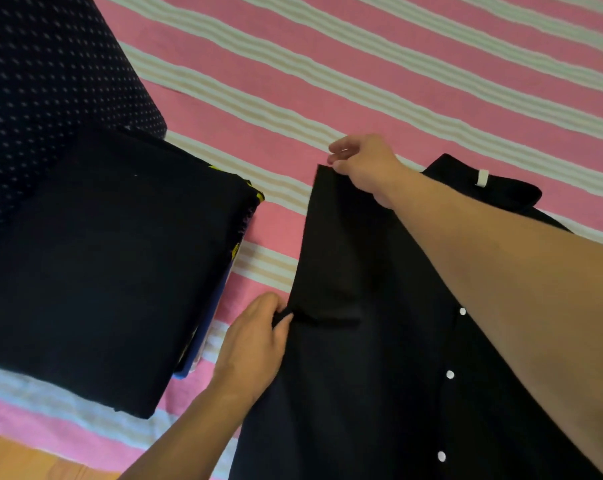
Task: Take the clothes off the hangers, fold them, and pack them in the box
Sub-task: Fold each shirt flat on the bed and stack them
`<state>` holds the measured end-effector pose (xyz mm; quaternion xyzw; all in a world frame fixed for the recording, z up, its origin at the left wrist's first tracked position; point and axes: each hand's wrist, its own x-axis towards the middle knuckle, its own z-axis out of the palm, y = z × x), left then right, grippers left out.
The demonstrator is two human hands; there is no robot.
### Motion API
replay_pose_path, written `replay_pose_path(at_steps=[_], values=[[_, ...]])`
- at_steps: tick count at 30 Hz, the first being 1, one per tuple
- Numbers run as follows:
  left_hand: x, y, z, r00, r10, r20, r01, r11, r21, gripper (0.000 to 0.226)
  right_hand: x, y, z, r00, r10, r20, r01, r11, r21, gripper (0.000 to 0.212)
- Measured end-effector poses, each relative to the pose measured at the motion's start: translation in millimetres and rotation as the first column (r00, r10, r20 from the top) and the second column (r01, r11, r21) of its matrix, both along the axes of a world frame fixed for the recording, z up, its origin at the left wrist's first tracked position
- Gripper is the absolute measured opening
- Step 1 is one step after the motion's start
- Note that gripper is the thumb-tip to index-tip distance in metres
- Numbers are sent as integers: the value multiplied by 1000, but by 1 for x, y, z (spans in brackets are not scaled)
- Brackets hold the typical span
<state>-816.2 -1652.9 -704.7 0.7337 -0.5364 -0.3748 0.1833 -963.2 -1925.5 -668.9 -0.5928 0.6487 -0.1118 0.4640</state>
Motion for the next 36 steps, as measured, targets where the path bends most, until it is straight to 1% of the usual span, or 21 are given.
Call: replay_pose_path(at_steps=[2,3,5,6,7,8,9,11,13,14,16,20,22,24,26,28,30,32,33,34,36], values=[[0,-2,-1,996,40,77,-41,999,6,20,3,0,-10,999,-46,-18,46,999,-22,34],[0,-2,-1,989,30,144,-34,999,27,19,4,6,-14,996,-41,-81,34,996,-87,37],[-3,-1,2,970,-4,245,-7,999,46,17,6,32,-17,978,2,-209,-69,947,-313,42],[-4,1,2,954,-39,296,39,999,3,27,7,51,-17,965,57,-258,-168,885,-435,43],[-5,4,-1,928,-104,357,131,990,-51,44,6,72,-18,939,125,-321,-285,804,-522,44],[-5,7,-5,889,-182,421,248,963,-108,60,2,92,-18,895,195,-400,-407,723,-559,47],[-4,9,-12,833,-267,484,373,918,-137,69,-4,112,-20,830,264,-491,-528,655,-541,50],[3,10,-23,726,-411,552,549,829,-104,69,-27,147,-27,668,400,-627,-712,589,-382,57],[9,12,-30,670,-481,565,608,793,-45,68,-57,175,-34,537,516,-667,-793,578,-192,62],[10,11,-29,645,-499,579,617,787,-9,67,-72,186,-36,508,549,-664,-797,591,-121,63],[6,6,-18,617,-510,599,614,789,39,68,-94,206,-31,534,546,-646,-739,672,-43,64],[-28,-8,12,663,-497,560,619,785,-35,63,-116,234,-14,691,450,-566,-555,831,-17,61],[-49,-13,15,748,-447,491,529,848,-34,60,-127,241,-11,754,369,-544,-454,891,-25,63],[-66,-21,12,856,-290,427,322,947,-2,53,-139,246,-9,803,284,-524,-352,936,-32,63],[-79,-28,10,871,-183,457,189,981,32,41,-153,251,-6,826,218,-520,-278,960,-40,61],[-91,-31,10,858,-145,492,128,989,68,33,-169,256,-4,833,170,-526,-226,973,-45,60],[-98,-31,13,895,-48,443,22,998,63,30,-185,263,-3,838,143,-526,-199,979,-52,59],[-101,-31,17,921,58,385,-88,994,61,36,-198,270,-3,851,124,-510,-174,983,-52,57],[-102,-30,18,914,64,399,-101,992,71,37,-203,274,-3,857,118,-502,-165,985,-51,57],[-102,-29,20,895,21,446,-67,994,87,36,-206,276,-3,860,112,-498,-156,987,-47,57],[-102,-26,23,822,-128,555,60,989,139,34,-212,281,-4,860,106,-500,-147,988,-42,57]])
